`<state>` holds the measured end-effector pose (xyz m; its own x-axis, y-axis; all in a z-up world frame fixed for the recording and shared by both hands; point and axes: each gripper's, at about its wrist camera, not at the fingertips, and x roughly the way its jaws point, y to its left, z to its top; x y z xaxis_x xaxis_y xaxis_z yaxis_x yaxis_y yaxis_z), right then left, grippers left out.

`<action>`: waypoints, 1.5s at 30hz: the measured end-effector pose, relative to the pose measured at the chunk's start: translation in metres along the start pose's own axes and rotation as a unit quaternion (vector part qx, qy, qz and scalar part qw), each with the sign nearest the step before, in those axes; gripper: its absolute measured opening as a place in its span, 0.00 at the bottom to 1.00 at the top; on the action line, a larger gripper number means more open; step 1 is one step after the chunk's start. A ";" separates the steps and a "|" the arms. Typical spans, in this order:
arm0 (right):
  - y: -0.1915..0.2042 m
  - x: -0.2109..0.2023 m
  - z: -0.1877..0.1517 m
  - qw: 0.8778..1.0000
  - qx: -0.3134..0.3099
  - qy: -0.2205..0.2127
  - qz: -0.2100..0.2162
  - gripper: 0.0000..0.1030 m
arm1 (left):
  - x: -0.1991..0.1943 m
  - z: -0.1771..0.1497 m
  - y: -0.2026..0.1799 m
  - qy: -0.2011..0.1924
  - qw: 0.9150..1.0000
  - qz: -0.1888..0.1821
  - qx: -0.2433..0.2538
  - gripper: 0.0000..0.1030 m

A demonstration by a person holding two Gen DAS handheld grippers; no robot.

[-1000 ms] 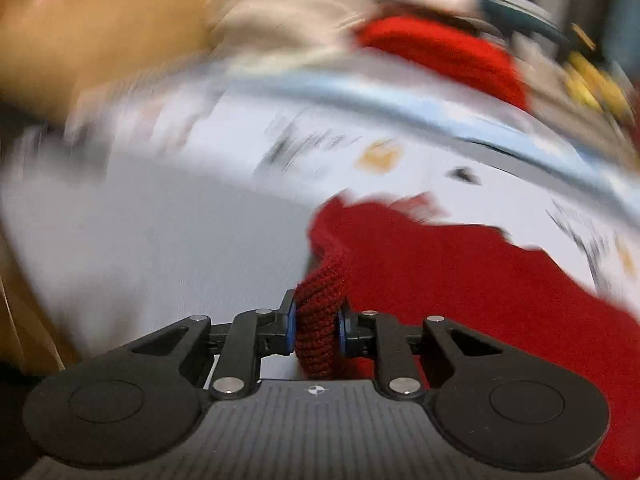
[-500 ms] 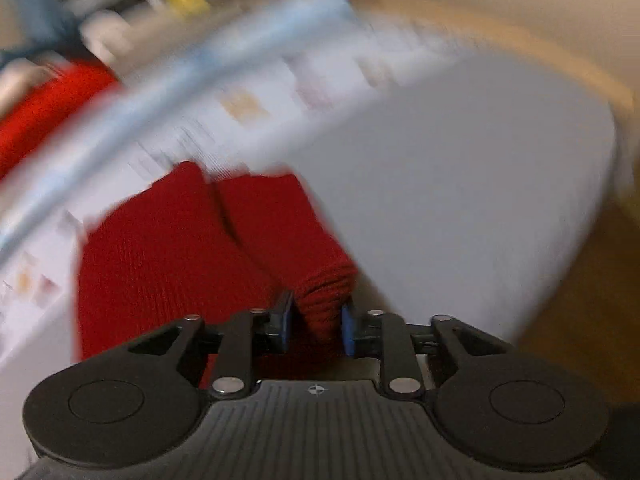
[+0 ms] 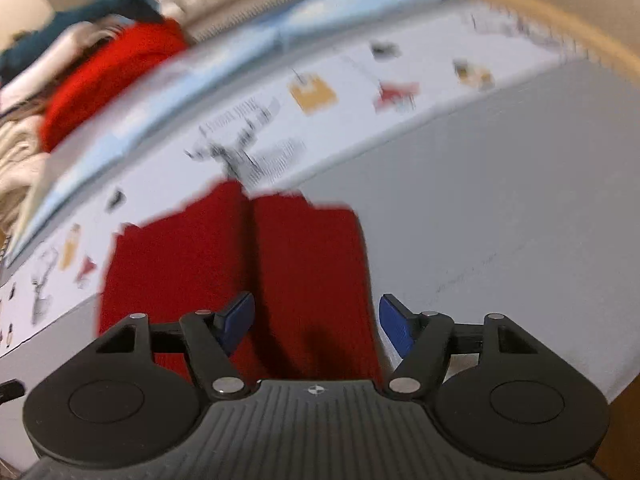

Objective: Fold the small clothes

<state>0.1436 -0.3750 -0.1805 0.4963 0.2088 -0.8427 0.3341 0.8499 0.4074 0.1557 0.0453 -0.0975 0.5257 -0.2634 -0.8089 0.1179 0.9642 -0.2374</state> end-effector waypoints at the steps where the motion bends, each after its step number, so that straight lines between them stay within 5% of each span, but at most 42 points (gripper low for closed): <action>1: -0.005 0.016 0.000 1.000 0.019 0.024 -0.005 0.69 | 0.006 0.001 -0.004 0.002 1.000 -0.006 -0.009 0.59; 5: -0.009 0.036 -0.003 0.996 0.063 0.061 0.004 0.68 | 0.037 0.010 -0.019 0.004 0.997 -0.033 -0.068 0.75; 12: -0.011 0.038 -0.004 0.995 0.073 0.071 0.020 0.69 | 0.093 0.018 -0.031 0.024 0.982 -0.090 -0.167 0.83; 20: -0.014 0.041 -0.003 0.994 0.080 0.070 0.035 0.68 | 0.149 0.010 -0.041 0.069 0.966 -0.140 -0.209 0.90; 23: -0.006 0.037 -0.005 0.996 0.061 0.059 0.036 0.56 | 0.155 0.007 -0.042 0.064 0.964 -0.141 -0.215 0.90; 28: 0.002 0.033 -0.005 0.997 0.050 0.043 0.048 0.30 | 0.139 0.014 -0.048 0.041 0.977 -0.131 -0.165 0.61; 31: 0.006 0.027 -0.003 0.996 0.057 0.029 0.059 0.14 | 0.121 0.021 -0.047 0.025 0.983 -0.125 -0.135 0.56; 38: 0.063 0.036 -0.013 0.990 0.031 0.039 0.135 0.12 | 0.067 0.036 -0.001 -0.023 0.992 -0.068 -0.101 0.55; 45: 0.140 0.056 -0.037 0.981 -0.010 0.069 0.182 0.12 | 0.033 0.045 0.064 -0.037 0.992 -0.020 -0.117 0.58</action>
<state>0.1881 -0.2265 -0.1841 0.4666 0.5620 -0.6830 0.1384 0.7163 0.6839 0.2187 0.1000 -0.1149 0.5865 -0.2893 -0.7565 -0.0540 0.9180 -0.3929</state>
